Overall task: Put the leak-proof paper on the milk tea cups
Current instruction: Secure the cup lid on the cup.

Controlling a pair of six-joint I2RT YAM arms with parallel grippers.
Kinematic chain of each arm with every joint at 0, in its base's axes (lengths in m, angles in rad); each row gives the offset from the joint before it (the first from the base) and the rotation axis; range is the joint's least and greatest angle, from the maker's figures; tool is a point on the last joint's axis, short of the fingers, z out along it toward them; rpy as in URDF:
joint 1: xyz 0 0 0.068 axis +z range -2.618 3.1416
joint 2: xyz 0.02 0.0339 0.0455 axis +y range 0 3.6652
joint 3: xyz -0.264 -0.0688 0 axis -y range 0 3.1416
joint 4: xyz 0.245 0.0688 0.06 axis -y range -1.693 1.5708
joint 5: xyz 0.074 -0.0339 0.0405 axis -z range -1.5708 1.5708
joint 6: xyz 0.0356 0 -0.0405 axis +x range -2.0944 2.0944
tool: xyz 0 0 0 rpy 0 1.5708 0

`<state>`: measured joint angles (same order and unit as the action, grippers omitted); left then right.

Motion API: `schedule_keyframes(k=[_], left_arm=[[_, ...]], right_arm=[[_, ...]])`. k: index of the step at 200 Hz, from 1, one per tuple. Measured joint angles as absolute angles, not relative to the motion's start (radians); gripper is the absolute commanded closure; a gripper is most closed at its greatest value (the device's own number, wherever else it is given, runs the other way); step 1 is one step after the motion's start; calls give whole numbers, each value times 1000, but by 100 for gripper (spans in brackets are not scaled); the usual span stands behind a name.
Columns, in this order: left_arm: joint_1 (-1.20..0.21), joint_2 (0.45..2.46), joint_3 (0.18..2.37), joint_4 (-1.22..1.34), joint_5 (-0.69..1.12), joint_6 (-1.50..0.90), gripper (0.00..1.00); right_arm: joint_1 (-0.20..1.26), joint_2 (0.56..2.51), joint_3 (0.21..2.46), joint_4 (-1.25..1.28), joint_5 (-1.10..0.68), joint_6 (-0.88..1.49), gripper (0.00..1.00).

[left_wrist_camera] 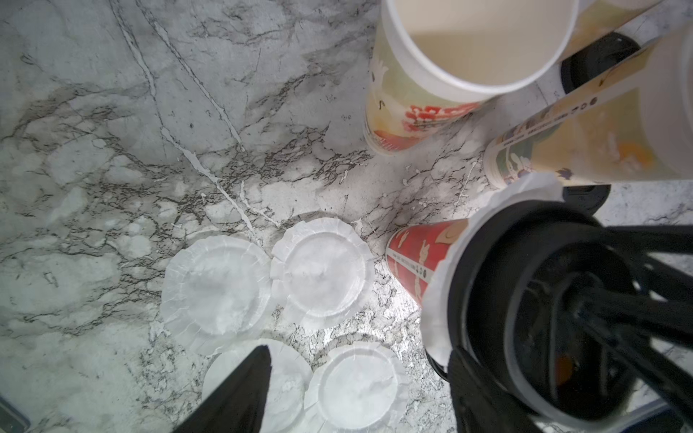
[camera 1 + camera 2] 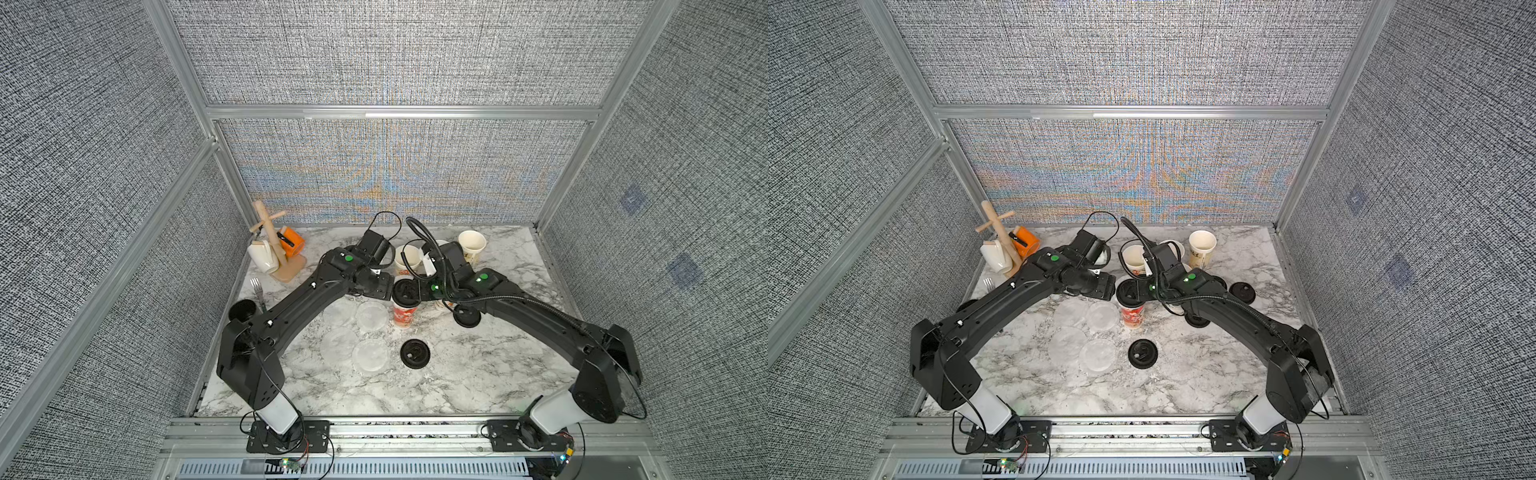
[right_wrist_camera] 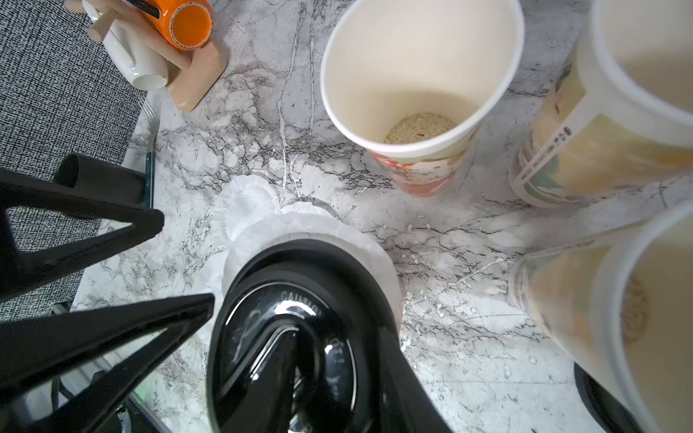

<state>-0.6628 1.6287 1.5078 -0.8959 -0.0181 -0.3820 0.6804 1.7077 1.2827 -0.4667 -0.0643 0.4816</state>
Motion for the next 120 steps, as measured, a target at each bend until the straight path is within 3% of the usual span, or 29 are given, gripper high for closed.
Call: schedule_keyframes(k=[120], left_arm=[[-660,1624,1466,-852,44,-402,24]], right_arm=[[688,1712,1282,-460,-60,482,64]])
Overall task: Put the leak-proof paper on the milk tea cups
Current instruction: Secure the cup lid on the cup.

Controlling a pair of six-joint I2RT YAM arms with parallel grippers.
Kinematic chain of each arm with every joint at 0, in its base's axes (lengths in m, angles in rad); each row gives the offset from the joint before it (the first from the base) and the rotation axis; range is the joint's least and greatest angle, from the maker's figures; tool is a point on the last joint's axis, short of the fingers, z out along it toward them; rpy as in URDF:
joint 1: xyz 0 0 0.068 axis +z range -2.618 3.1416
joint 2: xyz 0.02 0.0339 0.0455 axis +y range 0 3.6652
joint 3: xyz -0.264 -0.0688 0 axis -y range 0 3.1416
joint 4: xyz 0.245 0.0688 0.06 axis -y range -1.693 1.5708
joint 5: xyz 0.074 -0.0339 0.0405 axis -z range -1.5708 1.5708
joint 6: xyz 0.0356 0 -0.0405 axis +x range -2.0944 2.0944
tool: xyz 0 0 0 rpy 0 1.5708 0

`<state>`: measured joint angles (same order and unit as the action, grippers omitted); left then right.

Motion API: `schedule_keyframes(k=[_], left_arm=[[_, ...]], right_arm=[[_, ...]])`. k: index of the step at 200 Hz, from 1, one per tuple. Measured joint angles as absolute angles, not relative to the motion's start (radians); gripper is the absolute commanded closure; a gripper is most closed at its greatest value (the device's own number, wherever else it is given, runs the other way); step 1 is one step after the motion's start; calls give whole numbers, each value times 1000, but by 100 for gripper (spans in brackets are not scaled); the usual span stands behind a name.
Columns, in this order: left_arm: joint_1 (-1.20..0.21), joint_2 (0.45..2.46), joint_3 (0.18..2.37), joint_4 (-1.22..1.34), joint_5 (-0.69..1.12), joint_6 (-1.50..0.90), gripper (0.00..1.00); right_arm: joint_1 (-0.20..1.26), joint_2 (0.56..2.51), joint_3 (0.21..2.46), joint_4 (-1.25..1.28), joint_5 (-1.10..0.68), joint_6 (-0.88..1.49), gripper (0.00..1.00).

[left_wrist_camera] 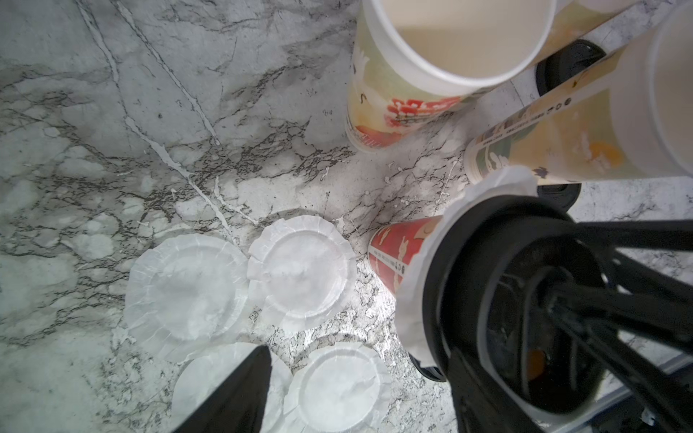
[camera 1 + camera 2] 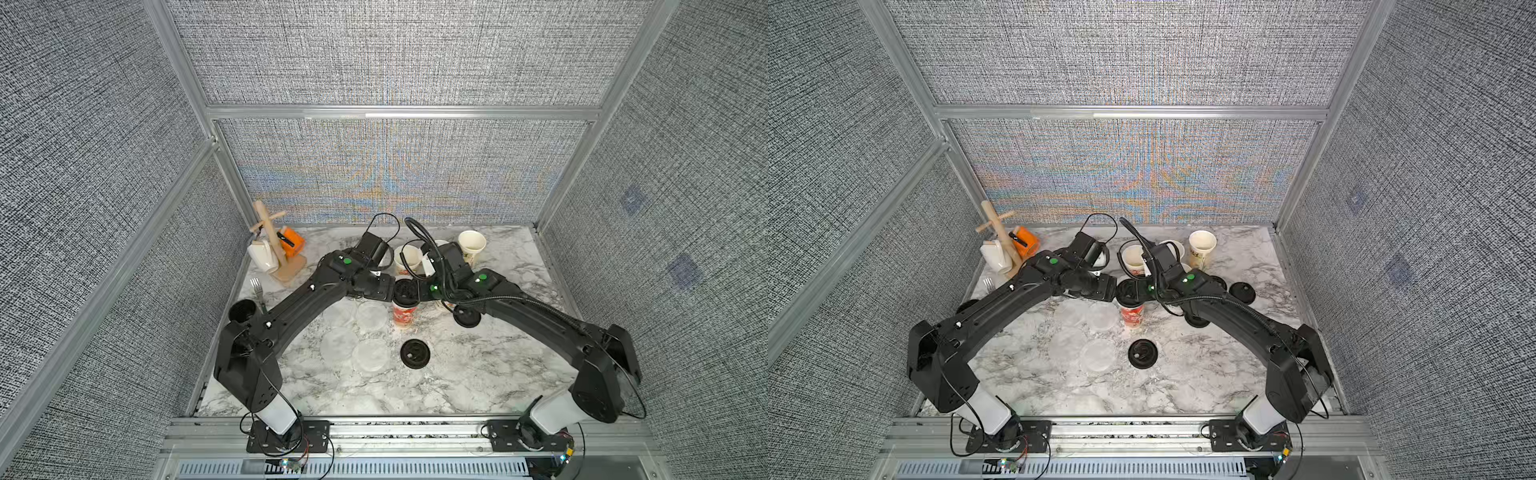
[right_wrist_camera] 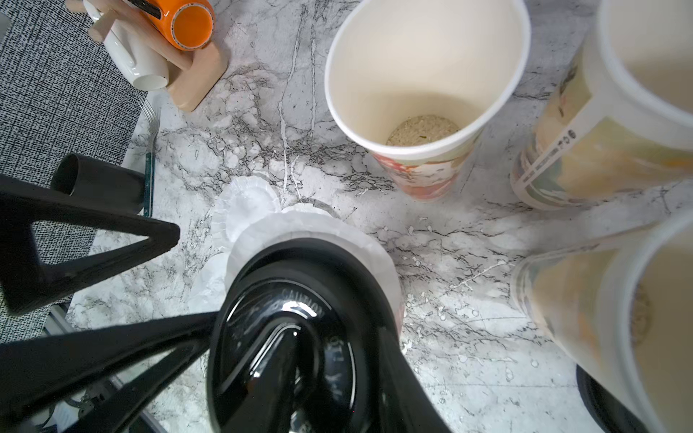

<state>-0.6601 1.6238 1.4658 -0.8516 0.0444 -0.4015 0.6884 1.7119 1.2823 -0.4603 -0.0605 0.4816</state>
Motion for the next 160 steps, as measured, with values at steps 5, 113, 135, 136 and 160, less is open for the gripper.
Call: schedule_keyframes(k=[5,113,135,136,160], left_arm=[[-660,1624,1466,-851,45,-401,24],[-650,1627,1382,-747,47,-427,25],[-642,1624,1346,-699,52,-429,26],[-641,1623,1344,-696,52,-429,26],[-632,1621,1317,-647,57,-430,26]], right_arm=[[689,1712,1282,-460,-60,482,64],[702,1711,1273,-446,-43,482,65],[709,1710,1269,-441,-31,484,65],[709,1710,1269,-440,-31,484,65],[719,1707,1261,-426,-13,494,65]])
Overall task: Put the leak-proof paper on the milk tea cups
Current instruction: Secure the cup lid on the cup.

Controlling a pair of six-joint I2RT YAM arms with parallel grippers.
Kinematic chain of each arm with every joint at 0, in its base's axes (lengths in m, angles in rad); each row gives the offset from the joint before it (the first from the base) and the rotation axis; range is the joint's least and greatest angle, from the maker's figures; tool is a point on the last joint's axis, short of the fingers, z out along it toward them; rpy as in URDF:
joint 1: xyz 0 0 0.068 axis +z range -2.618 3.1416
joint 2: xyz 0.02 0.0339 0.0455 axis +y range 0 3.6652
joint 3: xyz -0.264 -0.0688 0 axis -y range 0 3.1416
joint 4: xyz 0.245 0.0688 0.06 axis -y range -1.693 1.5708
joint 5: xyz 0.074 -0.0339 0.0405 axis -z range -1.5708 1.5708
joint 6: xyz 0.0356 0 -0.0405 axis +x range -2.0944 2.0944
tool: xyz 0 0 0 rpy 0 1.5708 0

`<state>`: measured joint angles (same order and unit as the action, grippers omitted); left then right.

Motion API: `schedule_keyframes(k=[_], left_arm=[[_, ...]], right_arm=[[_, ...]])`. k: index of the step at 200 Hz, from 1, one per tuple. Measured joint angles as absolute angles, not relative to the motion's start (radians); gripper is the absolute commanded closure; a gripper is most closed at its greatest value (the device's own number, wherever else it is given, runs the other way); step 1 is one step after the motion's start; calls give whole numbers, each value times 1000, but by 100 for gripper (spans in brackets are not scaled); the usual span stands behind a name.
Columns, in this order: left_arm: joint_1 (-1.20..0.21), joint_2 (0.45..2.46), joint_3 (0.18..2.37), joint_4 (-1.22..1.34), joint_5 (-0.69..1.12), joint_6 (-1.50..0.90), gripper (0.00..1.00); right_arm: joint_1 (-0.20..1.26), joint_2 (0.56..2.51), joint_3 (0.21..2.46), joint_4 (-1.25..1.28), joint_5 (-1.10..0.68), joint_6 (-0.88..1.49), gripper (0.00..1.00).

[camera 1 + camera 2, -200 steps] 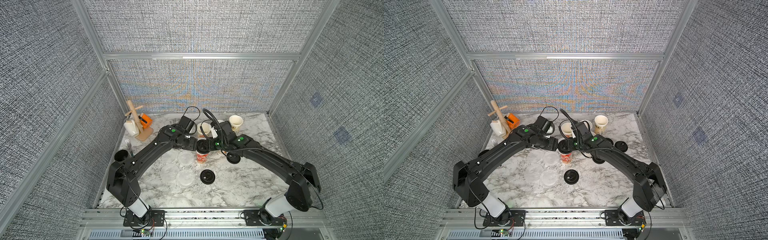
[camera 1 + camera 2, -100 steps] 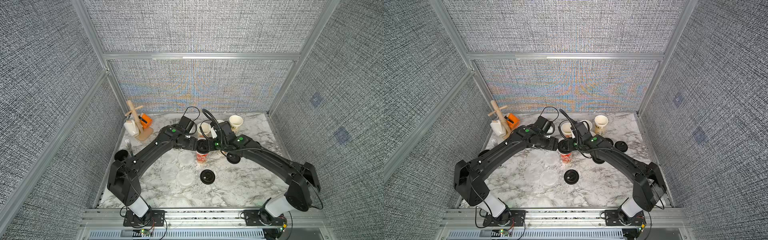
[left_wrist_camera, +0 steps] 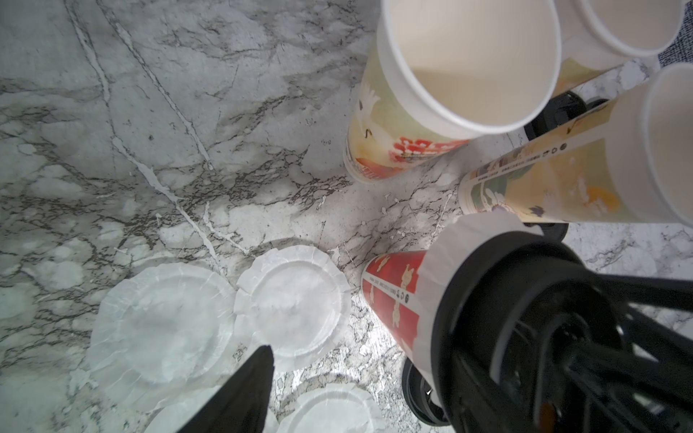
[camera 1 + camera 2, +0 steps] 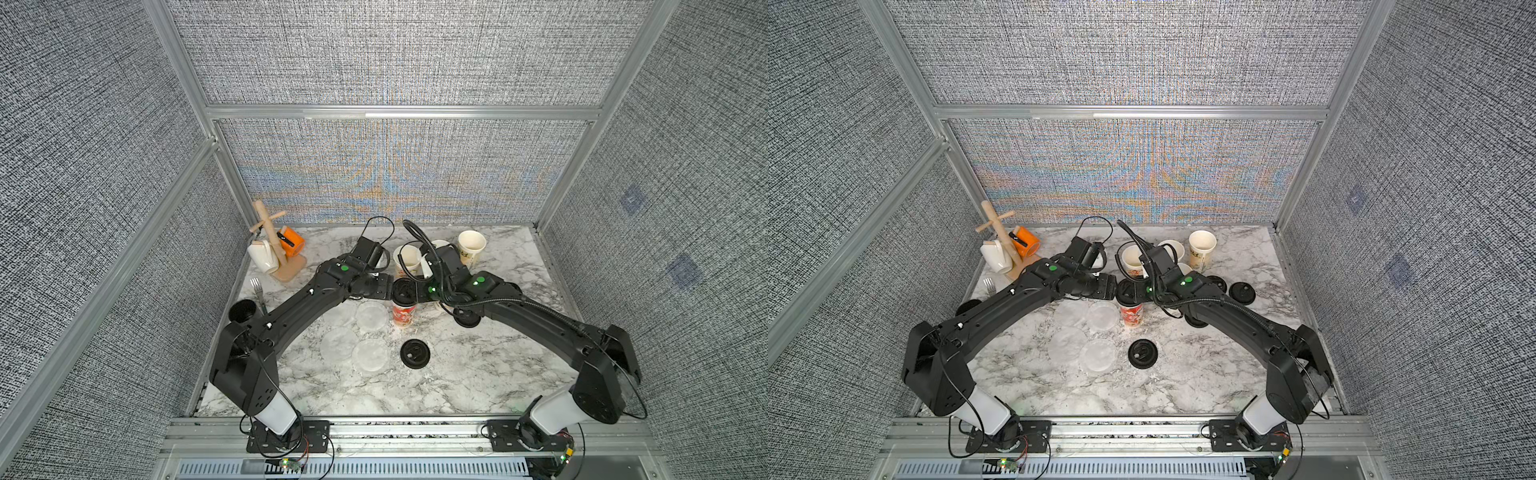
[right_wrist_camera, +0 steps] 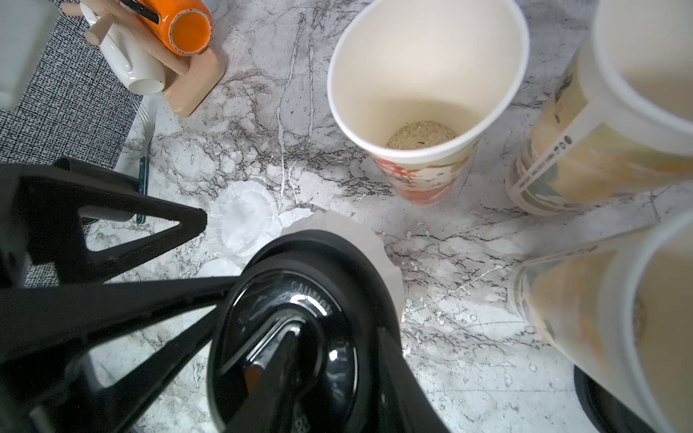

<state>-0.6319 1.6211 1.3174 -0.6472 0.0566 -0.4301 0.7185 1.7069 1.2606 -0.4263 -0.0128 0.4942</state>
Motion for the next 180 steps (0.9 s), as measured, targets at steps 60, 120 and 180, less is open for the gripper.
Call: schedule_keyframes(k=[60,120,180], left_arm=[[-611,1655,1327,-590,100,-406,26],[-608,1721,1440,-680,116,-350,25],[-611,1726,1548,-813,86,-319,17]], right_arm=[[765,1675,1216,-387,93,549,65],[798,1655,1190,-373,173,607,65],[779,1643,1184,-377,131,660,65]])
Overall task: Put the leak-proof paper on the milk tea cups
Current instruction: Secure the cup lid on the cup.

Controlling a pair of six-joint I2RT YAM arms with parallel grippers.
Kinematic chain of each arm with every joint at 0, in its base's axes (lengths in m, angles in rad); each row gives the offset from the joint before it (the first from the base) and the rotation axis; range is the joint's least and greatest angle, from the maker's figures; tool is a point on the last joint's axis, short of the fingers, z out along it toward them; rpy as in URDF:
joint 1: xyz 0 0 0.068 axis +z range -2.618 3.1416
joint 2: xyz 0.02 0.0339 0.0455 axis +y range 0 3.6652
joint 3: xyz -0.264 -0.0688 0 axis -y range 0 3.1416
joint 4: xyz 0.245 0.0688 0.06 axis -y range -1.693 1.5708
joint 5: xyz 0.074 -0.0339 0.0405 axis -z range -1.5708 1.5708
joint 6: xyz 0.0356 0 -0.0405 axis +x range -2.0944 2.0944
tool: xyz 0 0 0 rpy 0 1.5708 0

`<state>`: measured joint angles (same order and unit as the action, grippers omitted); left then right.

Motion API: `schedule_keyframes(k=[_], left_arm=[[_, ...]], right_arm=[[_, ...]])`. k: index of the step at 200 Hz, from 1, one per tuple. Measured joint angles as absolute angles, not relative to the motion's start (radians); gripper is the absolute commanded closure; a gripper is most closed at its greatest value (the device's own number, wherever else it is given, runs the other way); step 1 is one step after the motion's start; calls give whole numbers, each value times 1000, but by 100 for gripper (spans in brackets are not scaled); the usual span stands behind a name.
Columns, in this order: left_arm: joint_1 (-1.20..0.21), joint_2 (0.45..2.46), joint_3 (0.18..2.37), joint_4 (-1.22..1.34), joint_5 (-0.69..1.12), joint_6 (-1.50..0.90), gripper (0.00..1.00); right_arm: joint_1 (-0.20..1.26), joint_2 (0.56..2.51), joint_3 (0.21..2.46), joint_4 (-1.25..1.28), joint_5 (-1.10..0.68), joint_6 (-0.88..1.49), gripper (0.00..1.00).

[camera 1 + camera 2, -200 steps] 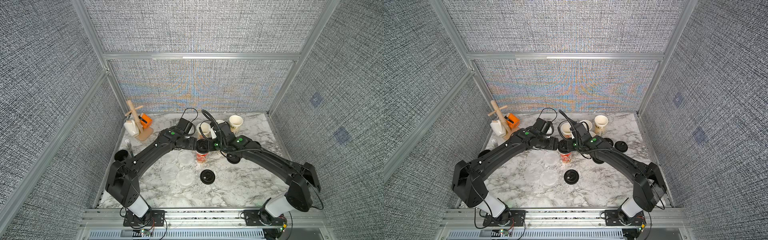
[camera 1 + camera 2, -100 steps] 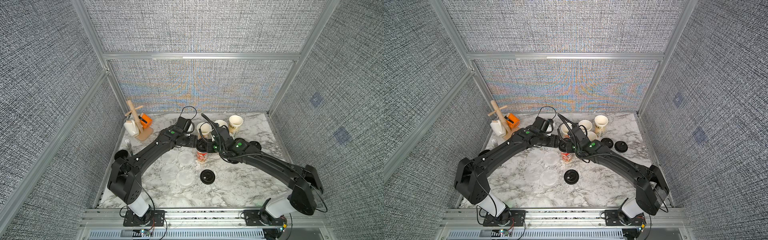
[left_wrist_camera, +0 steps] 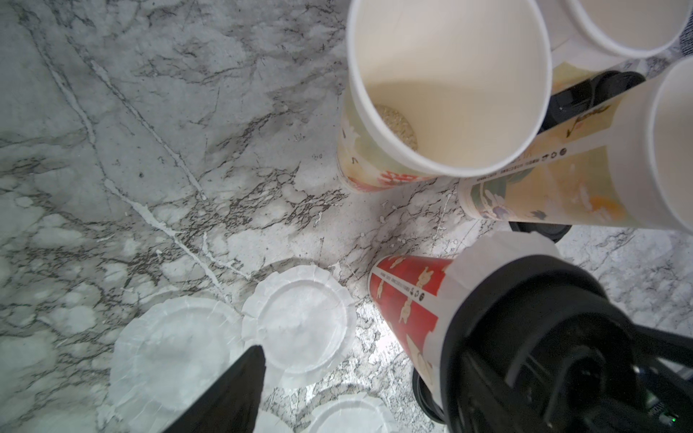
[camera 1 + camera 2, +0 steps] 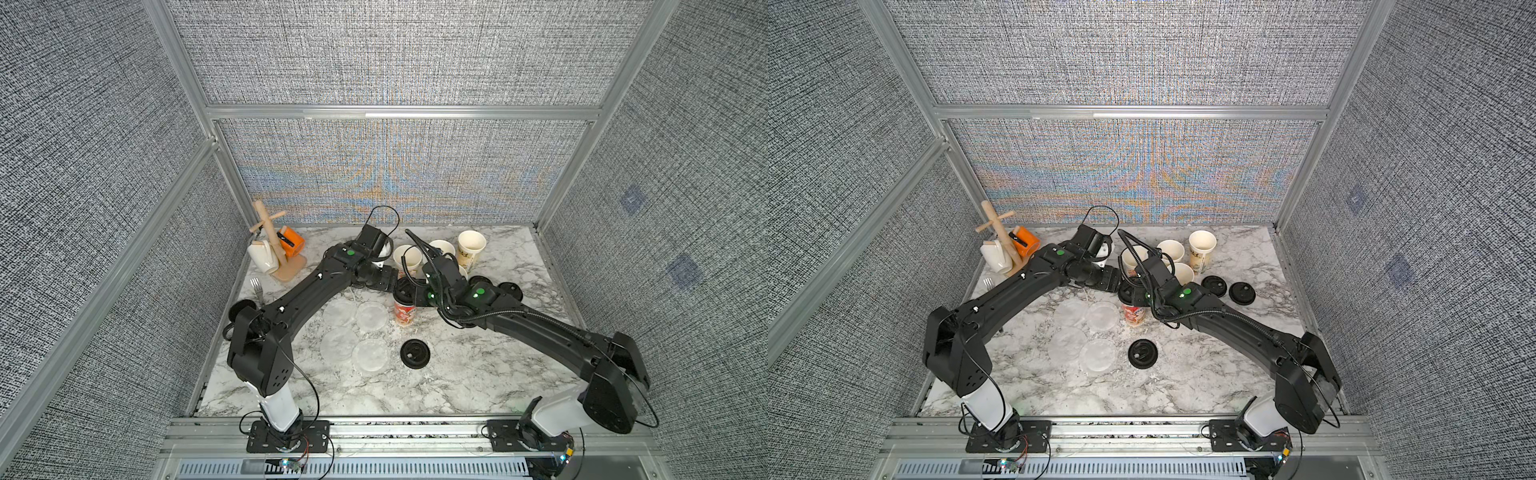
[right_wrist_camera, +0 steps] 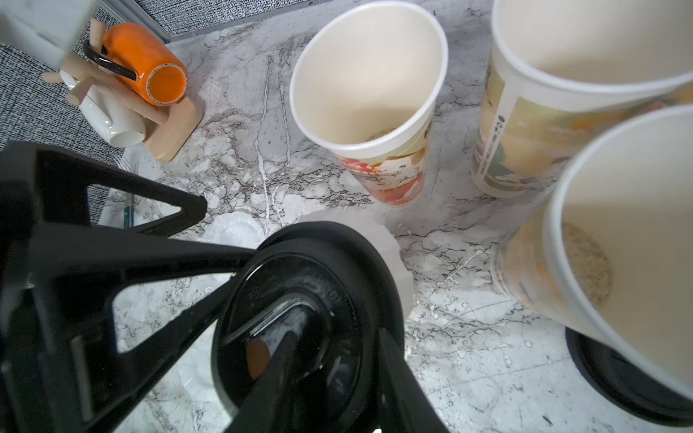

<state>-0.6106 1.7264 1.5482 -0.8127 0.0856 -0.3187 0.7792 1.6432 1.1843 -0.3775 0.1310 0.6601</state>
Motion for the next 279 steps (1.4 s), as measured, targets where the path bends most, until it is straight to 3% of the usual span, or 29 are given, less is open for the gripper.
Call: schedule_keyframes(k=[55,130,169,279], left_arm=[[-612,1637,1613,-828,48,-318,15],[-613,1532,1430,-786,144,-323,16],[-617,1496,1357,-783,209,-342,16],[-618,1541,1354,-727,265,-368,16]], right_arm=[[757,1633,1171,-365,18,716,65],[752,1644,1189,-363,-8,735,65],[753,1642,1218,-422,-15,737,60],[753,1674,1295,-517,-26,730,60]])
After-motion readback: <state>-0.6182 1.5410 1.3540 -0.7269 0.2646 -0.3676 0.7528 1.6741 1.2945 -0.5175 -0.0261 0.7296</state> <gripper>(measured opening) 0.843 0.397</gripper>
